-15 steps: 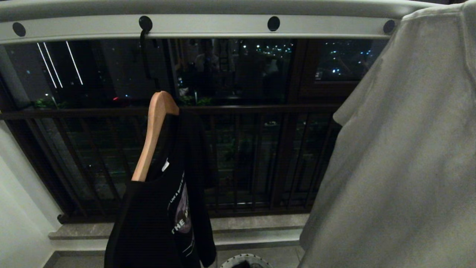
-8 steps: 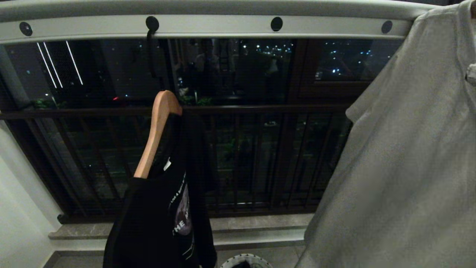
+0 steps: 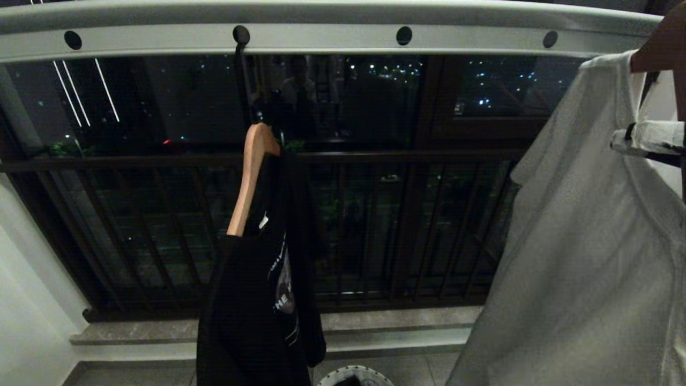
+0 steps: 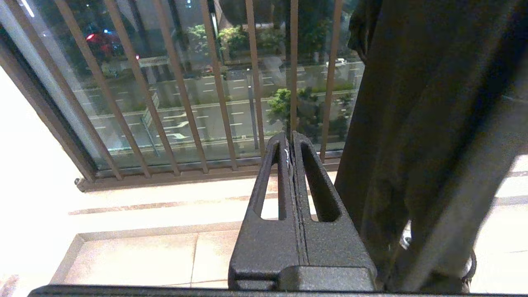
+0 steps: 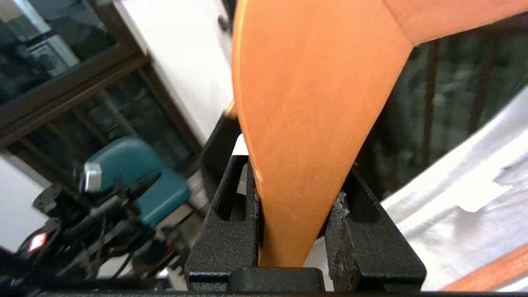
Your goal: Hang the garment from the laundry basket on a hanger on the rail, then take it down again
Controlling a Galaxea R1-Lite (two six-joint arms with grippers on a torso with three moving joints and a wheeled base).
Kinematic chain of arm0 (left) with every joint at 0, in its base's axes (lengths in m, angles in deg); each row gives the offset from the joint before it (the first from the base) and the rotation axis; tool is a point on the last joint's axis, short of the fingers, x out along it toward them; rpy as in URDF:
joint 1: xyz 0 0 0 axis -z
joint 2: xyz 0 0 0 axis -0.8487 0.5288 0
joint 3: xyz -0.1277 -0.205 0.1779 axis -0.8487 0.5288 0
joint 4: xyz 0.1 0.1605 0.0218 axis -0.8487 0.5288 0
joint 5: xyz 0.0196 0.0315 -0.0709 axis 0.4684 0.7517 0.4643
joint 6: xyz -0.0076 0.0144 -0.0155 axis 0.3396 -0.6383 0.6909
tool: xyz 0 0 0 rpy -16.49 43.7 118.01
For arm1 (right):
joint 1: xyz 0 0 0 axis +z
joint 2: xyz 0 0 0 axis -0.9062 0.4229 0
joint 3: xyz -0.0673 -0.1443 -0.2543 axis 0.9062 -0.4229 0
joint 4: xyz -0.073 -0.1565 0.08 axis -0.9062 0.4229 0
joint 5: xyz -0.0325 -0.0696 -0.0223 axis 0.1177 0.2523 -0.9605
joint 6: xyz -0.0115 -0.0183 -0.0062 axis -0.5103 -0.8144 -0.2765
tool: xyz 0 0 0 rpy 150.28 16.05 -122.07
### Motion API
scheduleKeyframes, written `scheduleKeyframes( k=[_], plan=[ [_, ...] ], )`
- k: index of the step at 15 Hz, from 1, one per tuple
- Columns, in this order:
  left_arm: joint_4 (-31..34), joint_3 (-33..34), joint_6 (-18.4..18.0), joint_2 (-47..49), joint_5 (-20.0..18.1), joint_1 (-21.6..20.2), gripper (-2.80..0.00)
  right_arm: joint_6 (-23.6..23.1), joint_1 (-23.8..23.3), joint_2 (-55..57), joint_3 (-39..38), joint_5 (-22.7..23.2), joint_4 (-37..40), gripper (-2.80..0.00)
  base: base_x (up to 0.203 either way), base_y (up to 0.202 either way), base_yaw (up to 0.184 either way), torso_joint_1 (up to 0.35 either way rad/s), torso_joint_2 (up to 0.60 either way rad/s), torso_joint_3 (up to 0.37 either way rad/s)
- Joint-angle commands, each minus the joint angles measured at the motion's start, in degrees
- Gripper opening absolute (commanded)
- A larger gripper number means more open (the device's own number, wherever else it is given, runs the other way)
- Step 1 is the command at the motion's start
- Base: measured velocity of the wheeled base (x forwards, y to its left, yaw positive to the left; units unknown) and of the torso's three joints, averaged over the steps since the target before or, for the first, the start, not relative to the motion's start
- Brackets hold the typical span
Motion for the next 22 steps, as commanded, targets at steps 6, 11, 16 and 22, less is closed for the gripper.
scheduleKeyframes(
  k=[6,11,16,22],
  plan=[
    [-0.02,0.18,-0.01,-0.01,-0.01,-0.02,-2.8,1.56,-0.45,-0.08,-2.83,0.77,-0.71,-2.8,0.0,0.0,0.0,0.0,0.0,0.0],
    [-0.02,0.18,-0.01,-0.01,-0.01,-0.02,-2.8,2.03,-0.66,3.88,-3.52,1.23,-4.49,-2.8,0.0,0.0,0.0,0.0,0.0,0.0],
    [-0.02,0.1,-0.01,-0.01,-0.01,-0.02,-2.8,9.08,-5.17,9.37,-4.22,6.13,-14.08,-2.8,0.0,0.0,0.0,0.0,0.0,0.0],
    [-0.02,0.18,-0.01,-0.01,-0.01,-0.02,-2.8,14.03,-13.06,11.58,-9.82,17.48,-24.05,-2.8,0.0,0.0,0.0,0.0,0.0,0.0]
  ],
)
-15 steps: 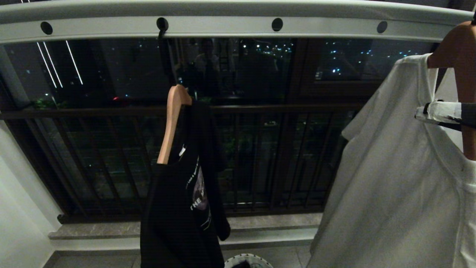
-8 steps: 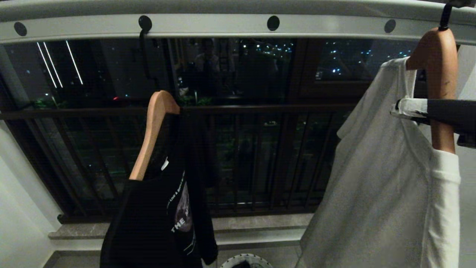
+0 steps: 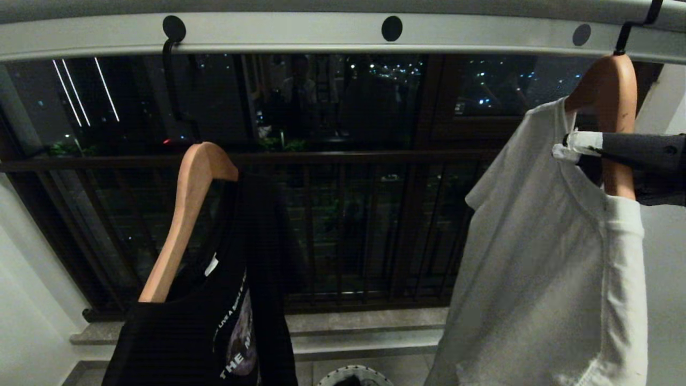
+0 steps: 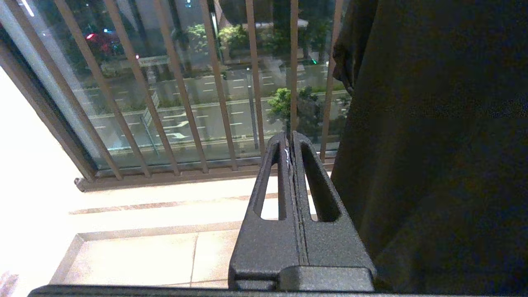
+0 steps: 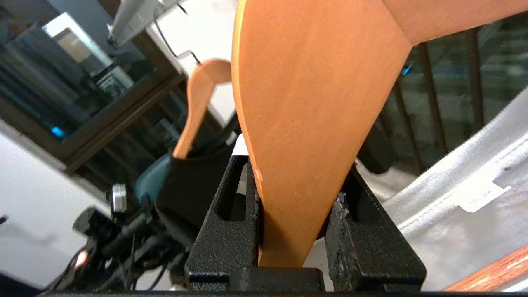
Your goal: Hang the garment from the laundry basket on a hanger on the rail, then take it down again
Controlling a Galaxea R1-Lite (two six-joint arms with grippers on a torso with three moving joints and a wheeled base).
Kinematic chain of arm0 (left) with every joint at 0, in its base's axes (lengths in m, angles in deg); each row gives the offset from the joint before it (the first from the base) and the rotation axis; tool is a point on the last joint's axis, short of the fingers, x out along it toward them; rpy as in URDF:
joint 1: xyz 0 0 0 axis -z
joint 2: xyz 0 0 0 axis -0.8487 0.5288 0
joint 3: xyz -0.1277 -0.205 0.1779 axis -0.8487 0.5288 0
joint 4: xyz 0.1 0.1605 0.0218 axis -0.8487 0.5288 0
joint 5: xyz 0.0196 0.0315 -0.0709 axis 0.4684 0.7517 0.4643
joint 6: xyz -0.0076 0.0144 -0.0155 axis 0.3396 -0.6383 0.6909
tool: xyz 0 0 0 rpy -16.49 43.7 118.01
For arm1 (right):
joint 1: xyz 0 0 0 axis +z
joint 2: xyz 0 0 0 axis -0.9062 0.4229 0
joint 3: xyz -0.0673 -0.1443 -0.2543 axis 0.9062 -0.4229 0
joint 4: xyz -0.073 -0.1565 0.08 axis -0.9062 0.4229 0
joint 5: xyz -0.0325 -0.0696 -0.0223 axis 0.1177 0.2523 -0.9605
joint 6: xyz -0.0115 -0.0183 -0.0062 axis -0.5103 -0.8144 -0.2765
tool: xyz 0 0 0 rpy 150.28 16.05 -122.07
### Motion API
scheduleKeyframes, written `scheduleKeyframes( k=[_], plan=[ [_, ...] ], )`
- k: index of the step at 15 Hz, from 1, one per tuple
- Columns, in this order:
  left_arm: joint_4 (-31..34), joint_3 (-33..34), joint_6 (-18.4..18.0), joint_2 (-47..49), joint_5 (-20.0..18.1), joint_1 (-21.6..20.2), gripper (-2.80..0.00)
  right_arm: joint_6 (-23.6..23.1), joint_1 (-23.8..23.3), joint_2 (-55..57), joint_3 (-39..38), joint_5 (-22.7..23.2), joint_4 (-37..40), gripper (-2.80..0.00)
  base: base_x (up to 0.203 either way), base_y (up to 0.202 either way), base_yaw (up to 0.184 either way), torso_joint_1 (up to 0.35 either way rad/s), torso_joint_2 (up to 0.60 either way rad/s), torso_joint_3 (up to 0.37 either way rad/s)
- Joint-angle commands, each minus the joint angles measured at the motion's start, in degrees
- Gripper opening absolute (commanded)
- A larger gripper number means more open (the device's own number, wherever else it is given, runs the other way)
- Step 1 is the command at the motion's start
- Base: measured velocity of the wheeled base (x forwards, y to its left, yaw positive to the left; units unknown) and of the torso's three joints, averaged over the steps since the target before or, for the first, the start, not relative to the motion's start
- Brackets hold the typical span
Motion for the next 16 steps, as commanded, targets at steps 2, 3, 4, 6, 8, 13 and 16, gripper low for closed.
scheduleKeyframes(
  k=[2,3,4,6,8,13,16],
  plan=[
    [-0.02,0.18,-0.03,-0.01,-0.03,-0.04,-2.8,0.83,-2.25,0.84,-3.05,3.52,-3.38,-2.8,0.0,0.0,0.0,0.0,0.0,0.0],
    [-0.02,0.09,-0.03,-0.01,-0.03,-0.04,-2.8,0.97,-2.76,0.86,-3.92,5.26,-5.05,-2.8,0.0,0.0,0.0,0.0,0.0,0.0],
    [-0.02,0.18,-0.01,-0.01,-0.03,-0.04,-2.8,1.04,-3.36,0.93,-4.6,7.42,-6.29,-2.8,0.0,0.0,0.0,0.0,0.0,0.0],
    [-0.02,0.18,-0.03,-0.01,-0.03,-0.04,-2.8,1.16,-4.28,1.21,-5.09,10.23,-7.76,-2.8,0.0,0.0,0.0,0.0,0.0,0.0],
    [-0.02,0.18,-0.03,-0.01,-0.03,-0.04,-2.8,1.34,-4.64,2.31,-4.73,10.71,-7.98,-2.8,0.0,0.0,0.0,0.0,0.0,0.0],
    [-0.02,0.18,-0.03,-0.01,-0.03,-0.04,-2.8,1.43,-7.35,5.88,-4.66,10.71,-10.59,-2.8,0.0,0.0,0.0,0.0,0.0,0.0],
    [-0.02,0.18,-0.03,-0.01,-0.03,-0.04,-2.8,1.43,-8.75,8.2,-4.64,10.8,-12.37,-2.8,0.0,0.0,0.0,0.0,0.0,0.0]
  ],
)
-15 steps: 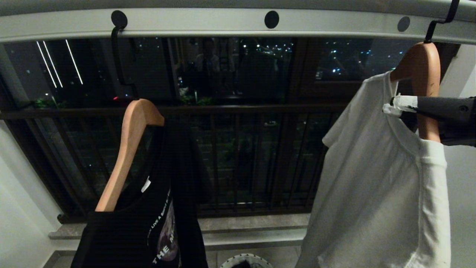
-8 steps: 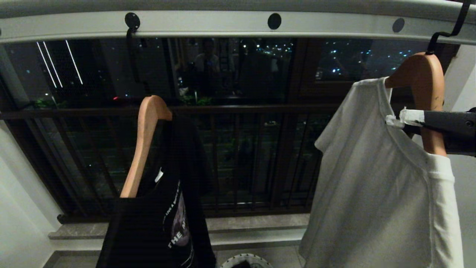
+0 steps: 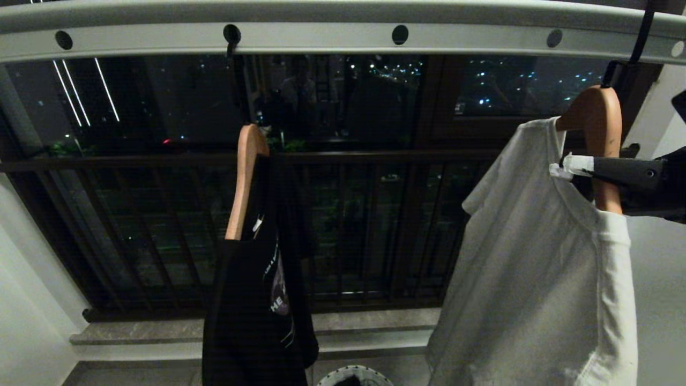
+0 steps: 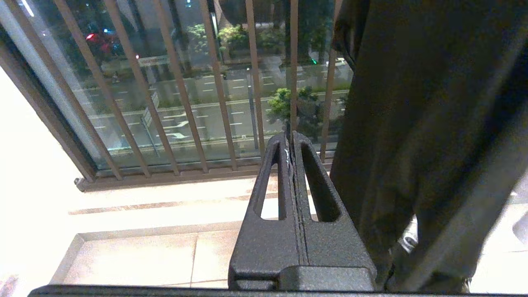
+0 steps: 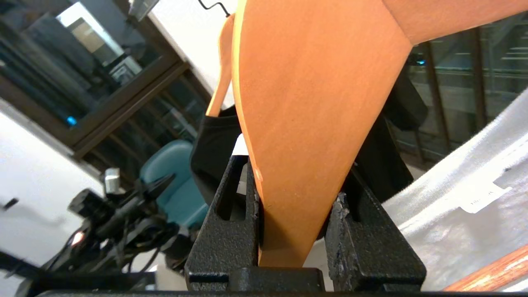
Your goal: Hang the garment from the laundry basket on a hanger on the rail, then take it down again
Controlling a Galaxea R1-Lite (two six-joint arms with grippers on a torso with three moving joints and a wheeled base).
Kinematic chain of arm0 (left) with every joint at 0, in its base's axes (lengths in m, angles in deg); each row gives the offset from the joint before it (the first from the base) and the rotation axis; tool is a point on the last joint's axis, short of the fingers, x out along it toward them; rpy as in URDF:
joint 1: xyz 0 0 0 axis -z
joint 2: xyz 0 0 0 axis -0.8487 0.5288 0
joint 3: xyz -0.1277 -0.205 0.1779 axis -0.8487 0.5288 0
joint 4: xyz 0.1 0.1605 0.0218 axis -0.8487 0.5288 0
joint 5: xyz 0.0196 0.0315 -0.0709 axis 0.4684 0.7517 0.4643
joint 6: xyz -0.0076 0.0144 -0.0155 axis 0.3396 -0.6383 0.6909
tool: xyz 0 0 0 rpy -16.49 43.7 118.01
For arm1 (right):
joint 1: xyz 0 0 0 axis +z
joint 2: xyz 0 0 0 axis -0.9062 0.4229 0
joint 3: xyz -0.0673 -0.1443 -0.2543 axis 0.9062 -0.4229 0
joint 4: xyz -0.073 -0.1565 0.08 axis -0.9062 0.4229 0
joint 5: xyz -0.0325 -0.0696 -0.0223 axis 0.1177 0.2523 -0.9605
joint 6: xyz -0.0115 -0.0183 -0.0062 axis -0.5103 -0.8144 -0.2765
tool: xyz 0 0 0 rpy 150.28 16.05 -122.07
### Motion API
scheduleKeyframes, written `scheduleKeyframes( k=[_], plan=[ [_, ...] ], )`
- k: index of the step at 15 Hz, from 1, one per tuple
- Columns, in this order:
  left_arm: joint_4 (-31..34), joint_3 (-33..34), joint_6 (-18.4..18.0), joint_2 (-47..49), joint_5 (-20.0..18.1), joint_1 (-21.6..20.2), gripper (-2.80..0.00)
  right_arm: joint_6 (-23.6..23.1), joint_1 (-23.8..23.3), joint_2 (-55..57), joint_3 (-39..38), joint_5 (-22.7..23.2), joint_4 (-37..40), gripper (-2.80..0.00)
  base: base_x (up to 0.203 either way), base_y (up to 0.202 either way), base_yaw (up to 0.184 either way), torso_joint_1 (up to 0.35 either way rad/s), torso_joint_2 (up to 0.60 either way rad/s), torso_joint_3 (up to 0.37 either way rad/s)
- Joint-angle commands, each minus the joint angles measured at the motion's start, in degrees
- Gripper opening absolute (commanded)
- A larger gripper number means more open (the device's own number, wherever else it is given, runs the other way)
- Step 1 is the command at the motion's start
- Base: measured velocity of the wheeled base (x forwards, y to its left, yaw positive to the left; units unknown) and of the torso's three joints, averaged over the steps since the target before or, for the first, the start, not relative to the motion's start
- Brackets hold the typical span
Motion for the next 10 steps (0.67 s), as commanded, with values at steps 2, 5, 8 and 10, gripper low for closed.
scheduleKeyframes(
  k=[2,5,8,10],
  plan=[
    [-0.02,0.18,0.0,-0.01,-0.02,-0.02,-2.8,0.19,-1.33,3.82,-0.01,0.43,-1.56,-2.8,0.0,0.0,0.0,0.0,0.0,0.0],
    [-0.02,0.18,-0.01,-0.01,-0.02,-0.02,-2.8,0.19,-2.32,6.98,0.04,0.85,-4.51,-2.8,0.0,0.0,0.0,0.0,0.0,0.0],
    [-0.02,0.18,-0.01,-0.01,-0.02,-0.02,-2.8,0.19,-3.03,9.52,1.31,1.0,-5.69,-2.8,0.0,0.0,0.0,0.0,0.0,0.0],
    [-0.02,0.18,0.04,-0.01,-0.02,-0.02,-2.8,0.19,-3.13,9.8,2.05,1.75,-5.69,-2.8,0.0,0.0,0.0,0.0,0.0,0.0]
  ],
)
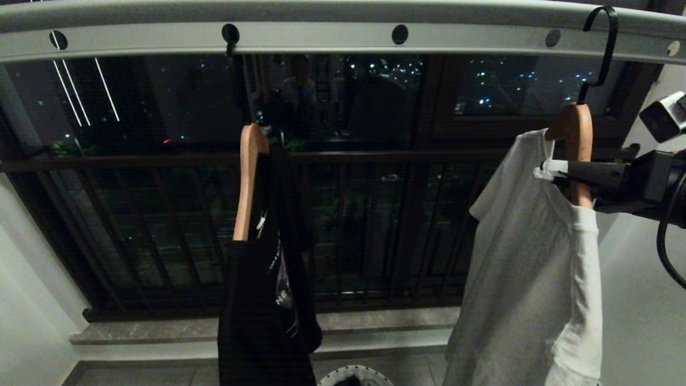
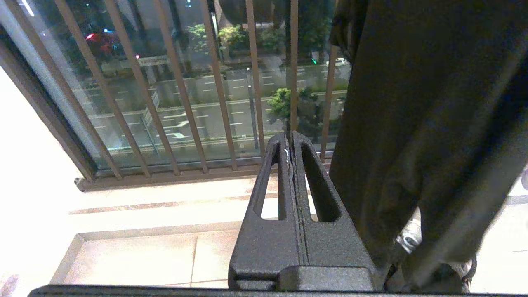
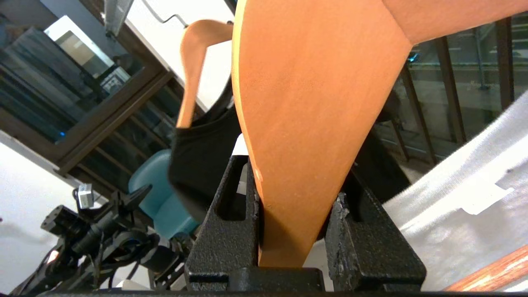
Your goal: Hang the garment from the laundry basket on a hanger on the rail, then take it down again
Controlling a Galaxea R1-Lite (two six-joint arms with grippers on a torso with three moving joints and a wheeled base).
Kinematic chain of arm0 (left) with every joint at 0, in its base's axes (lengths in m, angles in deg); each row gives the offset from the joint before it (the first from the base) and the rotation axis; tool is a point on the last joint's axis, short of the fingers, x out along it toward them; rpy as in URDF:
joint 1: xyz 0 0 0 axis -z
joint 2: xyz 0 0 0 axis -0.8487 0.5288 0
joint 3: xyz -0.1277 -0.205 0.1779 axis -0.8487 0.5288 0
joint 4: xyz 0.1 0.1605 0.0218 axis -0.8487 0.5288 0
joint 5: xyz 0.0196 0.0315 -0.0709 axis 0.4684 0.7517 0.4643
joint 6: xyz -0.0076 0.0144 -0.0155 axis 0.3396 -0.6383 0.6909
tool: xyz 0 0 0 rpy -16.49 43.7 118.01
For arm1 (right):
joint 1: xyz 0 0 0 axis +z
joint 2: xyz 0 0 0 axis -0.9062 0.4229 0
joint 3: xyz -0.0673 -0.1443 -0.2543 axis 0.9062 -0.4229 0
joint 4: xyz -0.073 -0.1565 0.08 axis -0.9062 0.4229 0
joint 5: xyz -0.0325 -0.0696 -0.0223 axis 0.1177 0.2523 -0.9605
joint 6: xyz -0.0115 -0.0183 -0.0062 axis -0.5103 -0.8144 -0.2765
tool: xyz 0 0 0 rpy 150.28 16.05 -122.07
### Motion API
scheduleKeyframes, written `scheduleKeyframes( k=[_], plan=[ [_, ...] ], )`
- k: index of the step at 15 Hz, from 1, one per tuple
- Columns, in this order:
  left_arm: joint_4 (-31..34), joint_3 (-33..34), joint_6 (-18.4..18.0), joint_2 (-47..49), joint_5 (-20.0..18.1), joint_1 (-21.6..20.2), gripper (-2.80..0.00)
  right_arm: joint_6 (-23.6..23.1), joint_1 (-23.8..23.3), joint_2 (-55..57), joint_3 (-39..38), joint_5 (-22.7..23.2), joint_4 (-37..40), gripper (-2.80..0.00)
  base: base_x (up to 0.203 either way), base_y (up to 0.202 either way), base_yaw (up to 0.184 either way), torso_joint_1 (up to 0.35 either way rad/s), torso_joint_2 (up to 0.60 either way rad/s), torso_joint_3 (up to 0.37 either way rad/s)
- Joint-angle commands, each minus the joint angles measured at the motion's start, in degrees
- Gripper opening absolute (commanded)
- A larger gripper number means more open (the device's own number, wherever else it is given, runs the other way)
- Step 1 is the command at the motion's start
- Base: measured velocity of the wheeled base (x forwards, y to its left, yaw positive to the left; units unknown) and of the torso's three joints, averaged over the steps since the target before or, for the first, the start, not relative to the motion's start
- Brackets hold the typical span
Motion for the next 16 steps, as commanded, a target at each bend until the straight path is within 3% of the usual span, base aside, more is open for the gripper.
scheduleKeyframes(
  k=[1,16],
  plan=[
    [-0.02,0.18,-0.02,-0.01,-0.01,-0.02,-2.8,0.19,-0.14,1.35,0.86,0.67,-0.28,-2.8,0.0,0.0,0.0,0.0,0.0,0.0],
    [-0.02,0.18,-0.02,-0.01,-0.01,-0.02,-2.8,0.15,-0.05,3.32,1.92,5.09,-2.03,-2.8,0.0,0.0,0.0,0.0,0.0,0.0]
  ],
)
